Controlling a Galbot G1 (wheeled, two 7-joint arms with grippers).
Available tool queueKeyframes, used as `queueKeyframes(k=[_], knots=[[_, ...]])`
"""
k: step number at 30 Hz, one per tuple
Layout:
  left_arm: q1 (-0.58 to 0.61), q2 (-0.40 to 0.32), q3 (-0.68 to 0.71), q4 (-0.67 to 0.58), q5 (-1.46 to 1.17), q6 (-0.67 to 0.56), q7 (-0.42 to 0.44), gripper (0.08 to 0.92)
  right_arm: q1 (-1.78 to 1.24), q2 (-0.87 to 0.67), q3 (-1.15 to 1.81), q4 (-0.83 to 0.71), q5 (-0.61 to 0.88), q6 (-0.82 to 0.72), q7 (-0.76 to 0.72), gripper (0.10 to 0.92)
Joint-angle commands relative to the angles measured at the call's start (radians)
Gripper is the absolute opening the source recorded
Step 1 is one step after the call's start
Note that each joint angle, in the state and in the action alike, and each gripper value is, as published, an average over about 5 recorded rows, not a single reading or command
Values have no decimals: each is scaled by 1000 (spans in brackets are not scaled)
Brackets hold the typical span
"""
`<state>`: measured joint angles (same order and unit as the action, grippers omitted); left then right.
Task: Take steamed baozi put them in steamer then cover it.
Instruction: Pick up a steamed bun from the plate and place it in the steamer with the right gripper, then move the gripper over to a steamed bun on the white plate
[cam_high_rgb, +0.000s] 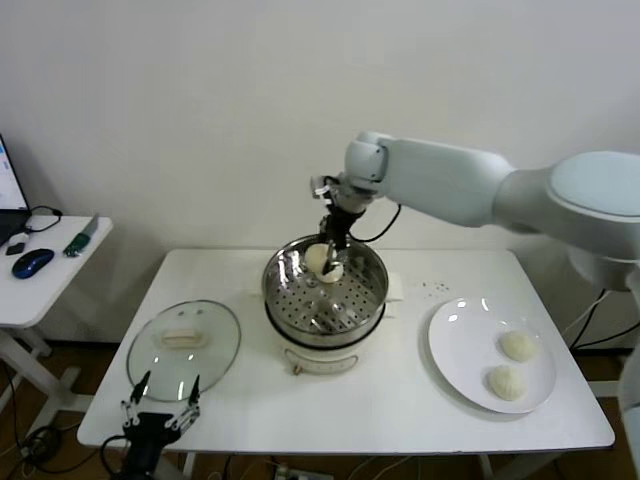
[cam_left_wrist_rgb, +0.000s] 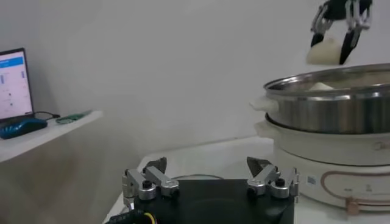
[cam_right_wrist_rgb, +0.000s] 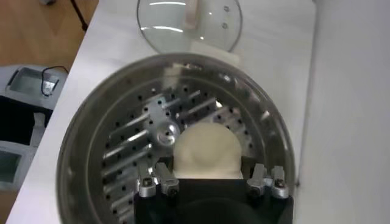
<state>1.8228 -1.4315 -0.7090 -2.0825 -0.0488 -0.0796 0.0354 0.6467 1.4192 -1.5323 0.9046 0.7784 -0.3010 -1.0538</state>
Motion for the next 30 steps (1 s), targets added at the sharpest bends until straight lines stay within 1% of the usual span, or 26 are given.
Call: queueKeyframes(k=[1, 11, 20, 22, 26, 30], knots=[[1, 6, -9, 2, -17, 1, -4, 823, -100, 114, 2, -58, -20, -4, 12, 696], [-7, 13, -11, 15, -19, -2, -6, 823, -125, 124, 5, -98, -79, 9, -1, 710], [-11, 14, -11, 27, -20, -4, -9, 823, -135, 105, 25, -106, -137, 15, -2, 794], [-12, 14, -11, 28, -20, -3, -9, 823, -130, 96, 34, -98, -142, 14, -4, 815], [-12, 13, -12, 28, -20, -3, -11, 823, -86, 52, 47, -60, -138, 17, -18, 822], [-9, 14, -14, 27, -21, -4, -12, 823, 16, -37, 27, 39, -101, 23, -41, 823]])
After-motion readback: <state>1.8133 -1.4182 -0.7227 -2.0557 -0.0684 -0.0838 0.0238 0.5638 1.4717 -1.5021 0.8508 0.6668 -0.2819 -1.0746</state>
